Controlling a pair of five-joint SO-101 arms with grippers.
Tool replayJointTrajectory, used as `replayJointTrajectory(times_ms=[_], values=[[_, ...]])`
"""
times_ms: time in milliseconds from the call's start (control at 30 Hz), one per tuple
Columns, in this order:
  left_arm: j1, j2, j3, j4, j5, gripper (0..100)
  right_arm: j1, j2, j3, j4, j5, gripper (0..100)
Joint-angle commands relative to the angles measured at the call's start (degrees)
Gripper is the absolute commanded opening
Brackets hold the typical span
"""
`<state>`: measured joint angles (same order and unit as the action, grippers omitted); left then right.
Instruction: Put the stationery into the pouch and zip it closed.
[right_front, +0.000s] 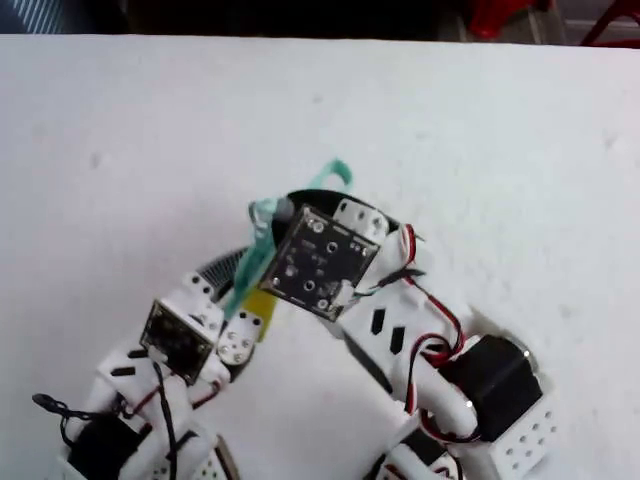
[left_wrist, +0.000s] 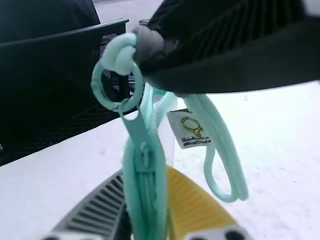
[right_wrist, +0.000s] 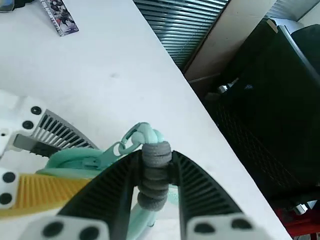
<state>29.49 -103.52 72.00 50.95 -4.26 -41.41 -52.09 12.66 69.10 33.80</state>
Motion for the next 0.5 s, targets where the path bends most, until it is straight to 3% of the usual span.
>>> replayJointTrajectory(times_ms=[0,67,267,467], values=[[0.75,0.92,-1.93,5.27,-0.35,14,1.10,0.04,-0.44,-1.10,-0.26,1.9],[0.66,0.92,-2.81,7.38,-0.26,19,0.84,0.04,-0.44,0.22,-0.26,1.9],[0.66,0.92,-3.25,8.26,-0.44,15,1.10,0.04,-0.44,0.66,-0.26,1.9],[1.10,0.92,-3.16,8.35,-0.70,2,3.74,0.04,0.00,0.84,-1.93,1.9]])
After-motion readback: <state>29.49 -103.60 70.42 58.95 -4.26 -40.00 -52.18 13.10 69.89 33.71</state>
